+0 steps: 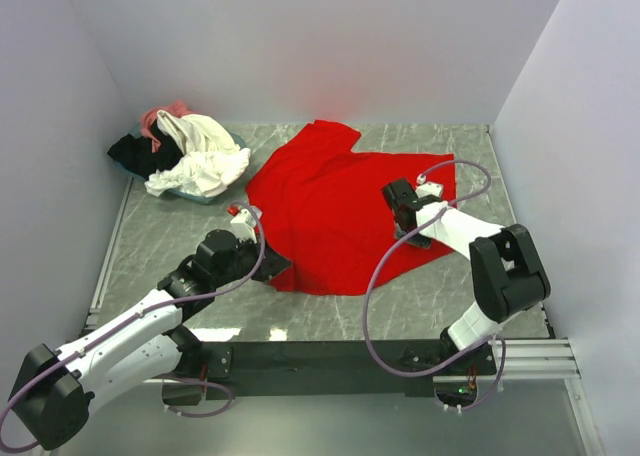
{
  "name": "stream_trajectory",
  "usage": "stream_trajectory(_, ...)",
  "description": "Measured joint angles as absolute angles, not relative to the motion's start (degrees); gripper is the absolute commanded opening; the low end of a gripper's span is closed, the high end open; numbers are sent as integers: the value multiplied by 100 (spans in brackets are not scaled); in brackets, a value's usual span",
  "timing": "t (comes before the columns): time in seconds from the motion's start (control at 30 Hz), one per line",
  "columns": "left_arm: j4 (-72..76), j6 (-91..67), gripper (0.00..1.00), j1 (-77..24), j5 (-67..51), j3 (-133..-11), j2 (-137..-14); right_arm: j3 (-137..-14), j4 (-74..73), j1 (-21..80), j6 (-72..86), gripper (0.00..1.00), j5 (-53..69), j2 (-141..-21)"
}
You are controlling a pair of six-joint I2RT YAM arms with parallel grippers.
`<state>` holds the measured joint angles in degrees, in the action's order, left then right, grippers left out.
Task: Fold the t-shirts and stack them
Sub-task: Fold the tshirt
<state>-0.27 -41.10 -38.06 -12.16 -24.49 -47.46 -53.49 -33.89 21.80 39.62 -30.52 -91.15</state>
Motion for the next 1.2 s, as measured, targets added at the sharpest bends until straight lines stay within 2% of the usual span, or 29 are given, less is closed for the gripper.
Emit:
stream_trajectory(0.43,-47,-4110,0,-3815,-1173,-2449,-4733,-5524,-3336,1874,3682,54,-3015,-9522)
stream_trajectory(0.77,-64,-4110,1,-3824,-1146,-2449,-4735,-5500,-3166,1833,3345,47,-2672,-9529)
stream_trajectory(0.93,-69,-4110,1,-3824,-1111,-2449,-4735,-5299,-3006,1833,3129,42,-2381,-9148)
stream_trajectory(1.2,-71,-4110,1,-3850,-1098,-2449,-4729,-5293,-2932,1833,2921,41,-2128,-9015)
